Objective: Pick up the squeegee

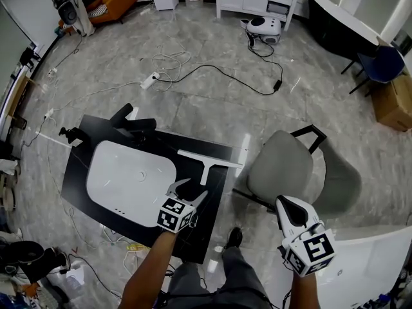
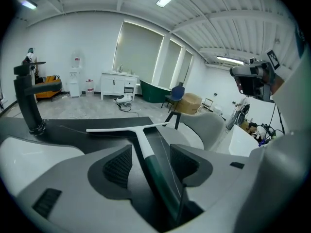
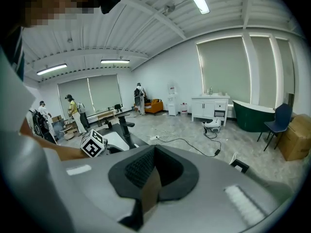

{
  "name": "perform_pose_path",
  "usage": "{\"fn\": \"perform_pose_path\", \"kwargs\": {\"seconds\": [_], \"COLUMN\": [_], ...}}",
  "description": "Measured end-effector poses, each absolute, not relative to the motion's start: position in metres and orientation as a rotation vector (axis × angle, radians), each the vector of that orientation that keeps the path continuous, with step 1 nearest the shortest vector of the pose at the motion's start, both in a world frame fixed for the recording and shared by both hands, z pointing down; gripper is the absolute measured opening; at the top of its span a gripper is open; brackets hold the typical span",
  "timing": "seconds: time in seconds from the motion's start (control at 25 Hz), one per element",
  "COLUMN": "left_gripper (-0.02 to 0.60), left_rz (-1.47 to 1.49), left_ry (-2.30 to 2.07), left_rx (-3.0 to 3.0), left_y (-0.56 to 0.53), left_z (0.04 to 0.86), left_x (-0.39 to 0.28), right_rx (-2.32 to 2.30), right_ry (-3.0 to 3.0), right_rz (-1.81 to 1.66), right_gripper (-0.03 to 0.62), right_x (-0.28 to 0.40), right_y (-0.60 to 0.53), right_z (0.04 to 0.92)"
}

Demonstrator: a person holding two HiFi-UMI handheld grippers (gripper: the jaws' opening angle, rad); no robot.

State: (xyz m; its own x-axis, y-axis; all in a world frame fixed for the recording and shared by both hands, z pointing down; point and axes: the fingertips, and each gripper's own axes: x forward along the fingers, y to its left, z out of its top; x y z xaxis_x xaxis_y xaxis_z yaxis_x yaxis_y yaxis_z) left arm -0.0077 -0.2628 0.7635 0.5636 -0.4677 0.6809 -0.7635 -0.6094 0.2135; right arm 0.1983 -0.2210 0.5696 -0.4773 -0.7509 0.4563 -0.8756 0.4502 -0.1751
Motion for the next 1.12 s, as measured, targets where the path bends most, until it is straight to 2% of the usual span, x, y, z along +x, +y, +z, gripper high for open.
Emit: {"fn": "perform_pose_path", "kwargs": {"seconds": [0.8,0.84,0.92,1.12], "left_gripper": [0.236,0.222,0.146,0.109], "left_rz": [0.913,0.915,0.916,0.897], "left_ry": [-0.924,-0.921,-0.924,-0.948], "left_rx": [2.264,2.267,2.264,2.224], "left_y": [-0.266,-0.267,-0.268,-0.274], "left_z": [0.81,0.81,0.811,0.811], "left_x": [0.0,-0.001,-0.003,-0.011], "right_rx": [1.375,1.373,1.368,1.356], "right_ry": [-2.357,-2.356,-2.354,-2.353], "right_rz": [0.61,0.613,0.62,0.634], "right_gripper": [0.009,0.009,0.009,0.009], "right_x": [0.196,0.195,0.192,0.184], "right_y": [-0.229,-0.23,-0.232,-0.234], "right_z": [0.591,0.593,0.596,0.599]}}
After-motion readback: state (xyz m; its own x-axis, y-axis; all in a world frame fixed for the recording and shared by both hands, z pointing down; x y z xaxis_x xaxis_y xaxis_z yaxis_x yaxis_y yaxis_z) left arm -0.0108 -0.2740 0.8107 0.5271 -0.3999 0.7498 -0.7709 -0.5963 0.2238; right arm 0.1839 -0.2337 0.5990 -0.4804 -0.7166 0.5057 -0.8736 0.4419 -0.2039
